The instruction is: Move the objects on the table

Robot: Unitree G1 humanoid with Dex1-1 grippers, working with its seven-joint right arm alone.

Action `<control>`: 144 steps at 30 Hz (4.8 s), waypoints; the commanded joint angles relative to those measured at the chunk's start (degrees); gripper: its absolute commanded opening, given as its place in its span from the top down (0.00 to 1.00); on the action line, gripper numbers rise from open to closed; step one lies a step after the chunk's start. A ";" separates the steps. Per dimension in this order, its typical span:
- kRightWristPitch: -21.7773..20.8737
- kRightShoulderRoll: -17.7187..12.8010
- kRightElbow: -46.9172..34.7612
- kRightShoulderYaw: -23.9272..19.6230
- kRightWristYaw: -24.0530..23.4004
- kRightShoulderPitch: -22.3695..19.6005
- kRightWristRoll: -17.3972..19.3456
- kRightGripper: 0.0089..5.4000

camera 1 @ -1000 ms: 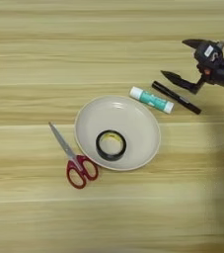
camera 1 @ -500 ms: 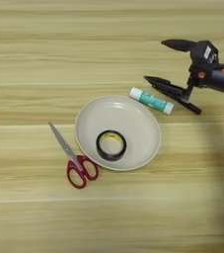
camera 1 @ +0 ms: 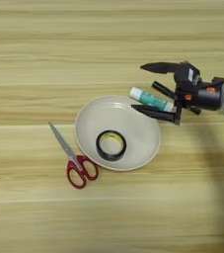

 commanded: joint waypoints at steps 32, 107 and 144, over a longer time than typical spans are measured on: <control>-0.08 2.75 2.84 8.79 2.64 -1.52 -4.33 0.01; -6.52 5.85 13.56 15.59 -0.54 -5.90 -18.14 0.11; -6.98 3.74 11.76 9.66 -1.40 -7.95 -14.78 0.25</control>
